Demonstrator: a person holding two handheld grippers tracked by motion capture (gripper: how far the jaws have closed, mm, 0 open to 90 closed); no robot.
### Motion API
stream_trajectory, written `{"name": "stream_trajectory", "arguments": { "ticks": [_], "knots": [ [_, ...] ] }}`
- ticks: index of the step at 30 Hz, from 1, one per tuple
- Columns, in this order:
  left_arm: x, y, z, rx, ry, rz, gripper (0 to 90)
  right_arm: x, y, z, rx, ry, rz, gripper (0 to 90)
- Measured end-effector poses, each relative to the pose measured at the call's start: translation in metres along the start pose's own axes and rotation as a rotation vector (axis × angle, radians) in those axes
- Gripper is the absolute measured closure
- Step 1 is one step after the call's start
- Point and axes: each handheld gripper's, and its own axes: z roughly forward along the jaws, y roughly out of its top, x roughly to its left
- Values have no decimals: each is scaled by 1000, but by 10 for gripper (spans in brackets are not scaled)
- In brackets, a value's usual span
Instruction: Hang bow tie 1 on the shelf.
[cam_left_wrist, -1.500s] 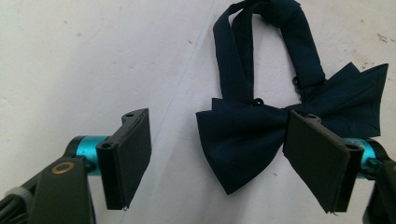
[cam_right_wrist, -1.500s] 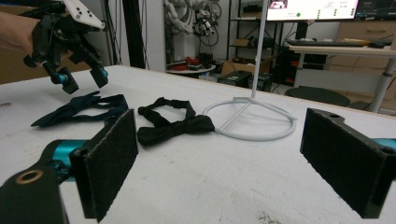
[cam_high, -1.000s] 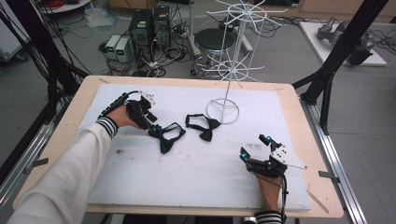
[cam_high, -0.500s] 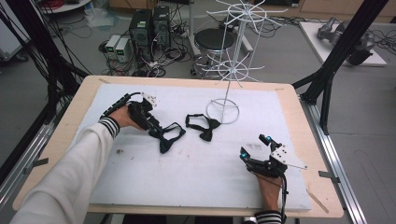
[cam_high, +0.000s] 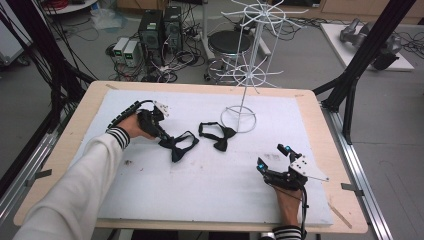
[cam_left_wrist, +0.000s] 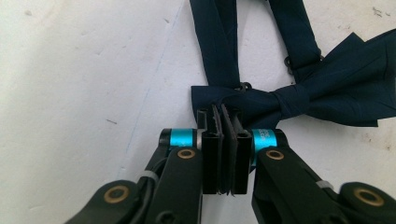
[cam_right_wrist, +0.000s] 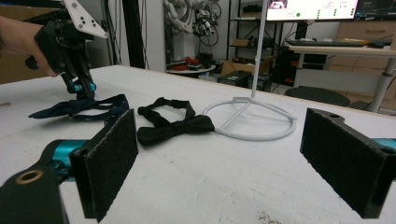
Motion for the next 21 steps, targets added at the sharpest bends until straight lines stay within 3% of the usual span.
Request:
{"name": "stream_trajectory", "arguments": {
  "ticks": [3,4,6,7,9,10,12,14,15,16,18,21],
  "knots": [
    [-2,1,0,3,5,-9,871,0,0,0,-1,0,-1,108],
    [0,2,-2,29,13,19,871,0,0,0,-1,0,-1,108],
    [-4,2,0,7,19,-5,875,0,0,0,-1,0,0,108],
    [-2,3,-2,37,28,33,875,0,0,0,-1,1,0,108],
    [-5,3,0,3,30,-6,876,0,0,0,0,0,-1,108],
    [-3,3,-3,33,36,28,875,0,0,0,0,-1,-1,108],
    [-4,4,-5,24,46,22,876,0,0,0,-1,1,0,108],
    [-6,5,-7,8,70,26,875,0,0,0,-1,-1,-2,108],
    [-8,5,-8,-25,84,-1,875,0,0,0,-3,-1,-6,108],
    [-7,5,-11,-18,95,14,875,0,0,0,-3,-1,-6,108],
    [-8,4,-14,-60,106,-15,875,0,0,0,-3,0,-6,108],
    [-9,-1,-23,-101,123,-24,875,0,0,0,-3,-1,-6,108]
  ]
}}
